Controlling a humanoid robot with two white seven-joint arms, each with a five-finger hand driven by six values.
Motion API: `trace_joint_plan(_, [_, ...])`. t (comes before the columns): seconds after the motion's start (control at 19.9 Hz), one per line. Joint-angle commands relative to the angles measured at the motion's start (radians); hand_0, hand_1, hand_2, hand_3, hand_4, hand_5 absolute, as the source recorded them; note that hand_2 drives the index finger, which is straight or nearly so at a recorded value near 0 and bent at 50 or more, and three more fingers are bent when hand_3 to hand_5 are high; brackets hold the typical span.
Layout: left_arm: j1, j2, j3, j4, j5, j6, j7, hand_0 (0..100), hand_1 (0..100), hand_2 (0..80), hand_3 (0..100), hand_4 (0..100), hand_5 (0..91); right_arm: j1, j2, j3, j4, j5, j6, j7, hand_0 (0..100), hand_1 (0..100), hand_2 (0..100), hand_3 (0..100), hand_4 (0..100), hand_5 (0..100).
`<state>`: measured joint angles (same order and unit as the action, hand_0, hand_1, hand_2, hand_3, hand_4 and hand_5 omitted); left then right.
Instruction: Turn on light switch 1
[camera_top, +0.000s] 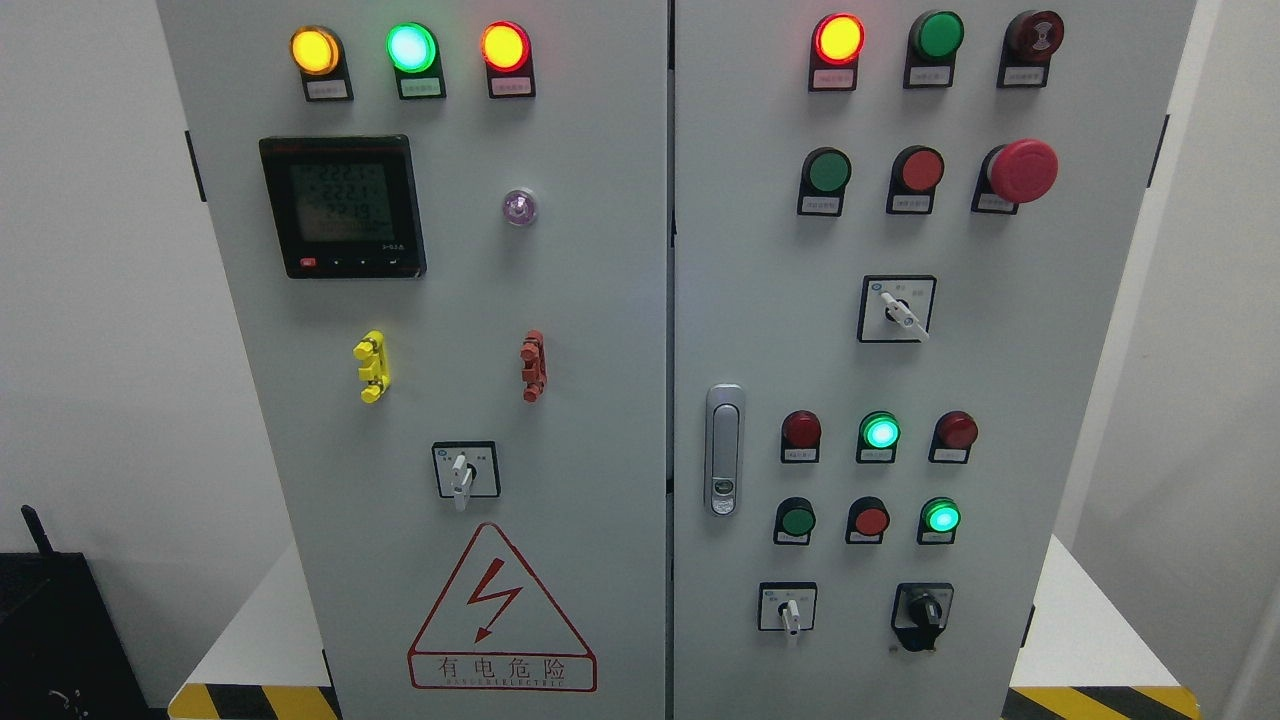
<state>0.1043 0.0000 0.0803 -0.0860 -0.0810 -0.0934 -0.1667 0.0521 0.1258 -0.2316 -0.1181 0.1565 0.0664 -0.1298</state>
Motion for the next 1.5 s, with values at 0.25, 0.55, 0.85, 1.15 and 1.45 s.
trace_joint_plan(0.25, [0.0,-0.026,0.001,0.003,-0.002,-0.006,-0.001,15,0,0.0,0,0,0.0,0.0,0.0,0.0,0.0,0.0,0.0,-0.001,31,0,0,0,0,0])
trace_joint_plan(0.55, [0.001,-0.026,0.015,-0.006,0.004,-0.005,0.004,15,0,0.0,0,0,0.0,0.0,0.0,0.0,0.0,0.0,0.0,-0.001,31,0,0,0,0,0])
trace_joint_plan(0.85, [0.207,-0.011,0.012,-0.502,0.004,0.003,0.01,14,0,0.0,0,0,0.0,0.0,0.0,0.0,0.0,0.0,0.0,-0.001,31,0,0,0,0,0])
trace_joint_plan(1.15, [0.327,0.058,0.039,-1.064,0.01,0.006,0.004,15,0,0.0,0,0,0.0,-0.001,0.0,0.0,0.0,0.0,0.0,-0.001,31,0,0,0,0,0])
trace_joint_plan(1.45, [0.33,0.058,0.099,-1.446,0.05,-0.008,0.007,17,0,0.0,0,14,0.0,0.0,0.0,0.0,0.0,0.0,0.0,-0.001,31,0,0,0,0,0])
